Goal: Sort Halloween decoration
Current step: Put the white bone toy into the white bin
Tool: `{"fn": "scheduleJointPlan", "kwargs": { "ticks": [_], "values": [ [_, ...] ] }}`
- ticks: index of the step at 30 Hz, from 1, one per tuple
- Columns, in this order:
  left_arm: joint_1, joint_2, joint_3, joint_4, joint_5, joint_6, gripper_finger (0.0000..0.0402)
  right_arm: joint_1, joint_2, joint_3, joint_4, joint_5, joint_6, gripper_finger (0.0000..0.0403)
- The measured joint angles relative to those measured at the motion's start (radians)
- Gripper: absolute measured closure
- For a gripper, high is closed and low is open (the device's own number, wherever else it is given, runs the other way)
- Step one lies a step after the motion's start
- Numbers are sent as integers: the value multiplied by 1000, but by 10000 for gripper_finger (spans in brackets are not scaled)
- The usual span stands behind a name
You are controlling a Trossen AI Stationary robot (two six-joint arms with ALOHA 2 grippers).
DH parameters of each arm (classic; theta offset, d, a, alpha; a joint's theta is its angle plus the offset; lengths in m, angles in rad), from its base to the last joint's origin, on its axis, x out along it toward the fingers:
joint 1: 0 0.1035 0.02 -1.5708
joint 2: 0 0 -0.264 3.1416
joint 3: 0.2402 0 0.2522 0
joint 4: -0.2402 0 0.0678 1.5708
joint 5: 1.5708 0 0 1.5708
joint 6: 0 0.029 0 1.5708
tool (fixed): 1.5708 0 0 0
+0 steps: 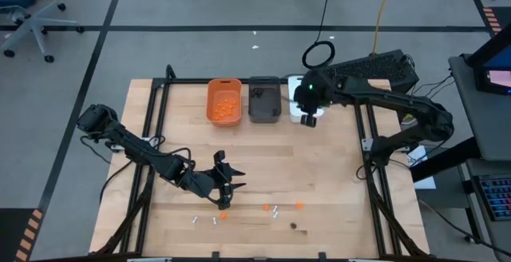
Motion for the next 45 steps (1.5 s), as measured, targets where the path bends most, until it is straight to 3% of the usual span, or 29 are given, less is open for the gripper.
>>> {"fn": "scheduleJointPlan", "kwargs": {
  "ticks": [3,9,16,22,32,39,42,45],
  "values": [
    [-1,0,0,-19,1,-2,256,-97,1,-83,101,-148,27,332],
    [-8,0,0,-68,13,-3,256,-224,1,-228,218,-282,101,332],
    [-6,0,0,-69,16,-2,256,-312,1,-328,355,-293,199,332],
    [-6,0,0,-69,16,-3,256,-322,1,-388,465,-295,24,332],
    [-6,0,0,-68,15,-27,256,-323,1,-410,453,-294,-331,332],
    [-6,0,0,-68,4,-27,256,-310,2,-411,414,-294,-748,332],
    [-6,0,0,-69,4,-27,256,-310,2,-411,414,-289,-816,332],
    [-6,0,0,-69,4,-27,256,-310,2,-411,415,-288,-776,332]
  ]
}}
